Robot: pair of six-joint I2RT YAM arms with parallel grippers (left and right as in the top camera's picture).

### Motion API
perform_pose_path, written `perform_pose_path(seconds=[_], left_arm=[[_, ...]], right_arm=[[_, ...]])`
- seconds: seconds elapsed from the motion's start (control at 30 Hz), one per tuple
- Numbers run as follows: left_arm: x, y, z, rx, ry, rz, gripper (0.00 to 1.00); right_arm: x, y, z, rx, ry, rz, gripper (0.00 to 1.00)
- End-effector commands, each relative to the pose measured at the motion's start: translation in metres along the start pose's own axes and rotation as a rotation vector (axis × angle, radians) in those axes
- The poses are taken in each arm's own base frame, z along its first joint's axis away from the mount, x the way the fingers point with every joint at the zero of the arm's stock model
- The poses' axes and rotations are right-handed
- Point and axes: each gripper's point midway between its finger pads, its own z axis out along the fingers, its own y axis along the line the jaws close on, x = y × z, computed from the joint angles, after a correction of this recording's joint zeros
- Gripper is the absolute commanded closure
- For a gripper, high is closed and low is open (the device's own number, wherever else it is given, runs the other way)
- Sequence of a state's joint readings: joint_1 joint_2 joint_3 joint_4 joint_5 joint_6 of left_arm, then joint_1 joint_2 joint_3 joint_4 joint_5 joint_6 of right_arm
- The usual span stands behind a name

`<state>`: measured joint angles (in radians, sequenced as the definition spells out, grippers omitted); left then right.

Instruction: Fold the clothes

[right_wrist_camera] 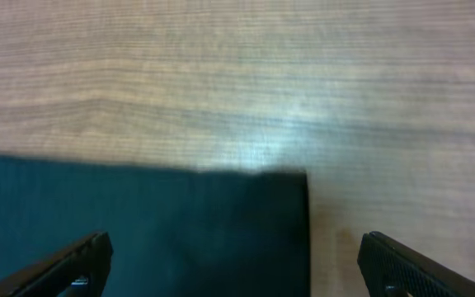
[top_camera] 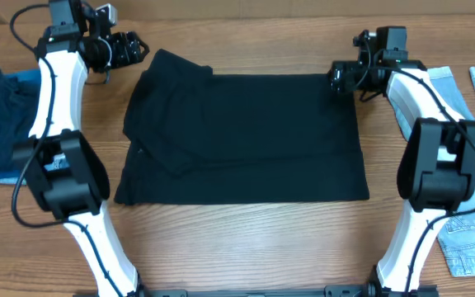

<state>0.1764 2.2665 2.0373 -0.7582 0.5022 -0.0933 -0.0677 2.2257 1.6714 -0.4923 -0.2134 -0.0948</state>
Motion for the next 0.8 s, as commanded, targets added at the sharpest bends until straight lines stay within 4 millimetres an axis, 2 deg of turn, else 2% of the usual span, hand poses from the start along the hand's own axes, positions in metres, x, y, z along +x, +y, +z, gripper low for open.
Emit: perform_pose_path(seconds=[0.0,0.2,0.33,0.37,0.43,0.57,0.63,0.77], left_arm=[[0.009,0.000,0.025,0.074,0.041,0.009,0.21],[0.028,0.015,0.052,0.071,0.093,-0.021,0.21],[0.037,0.021,0.065,0.070,0.115,-0.030,0.21],[0.038,0.022,0.066,0.070,0.117,-0.032,0.21],[0.038,0.024,0.070,0.071,0.115,-0.031,0.20],[0.034,0.025,0.072,0.071,0.096,-0.020,0.20],[0.031,0.024,0.072,0.072,0.083,-0.019,0.20],[0.019,0.024,0.073,0.076,0.040,-0.005,0.20]], right_arm=[[-0.021,-0.002,0.007,-0.019,-0.064,-0.024,0.00],[-0.010,-0.006,0.027,-0.019,-0.046,-0.016,0.00],[-0.004,-0.008,0.033,-0.020,-0.030,-0.012,0.02],[-0.003,-0.008,0.033,-0.020,-0.025,-0.011,0.07],[-0.001,-0.008,0.033,-0.020,-0.019,-0.009,0.25],[0.000,-0.008,0.033,-0.020,-0.014,-0.004,0.66],[0.000,-0.008,0.033,-0.020,-0.013,-0.004,0.73],[0.001,-0.008,0.033,-0.020,-0.012,-0.003,0.77]])
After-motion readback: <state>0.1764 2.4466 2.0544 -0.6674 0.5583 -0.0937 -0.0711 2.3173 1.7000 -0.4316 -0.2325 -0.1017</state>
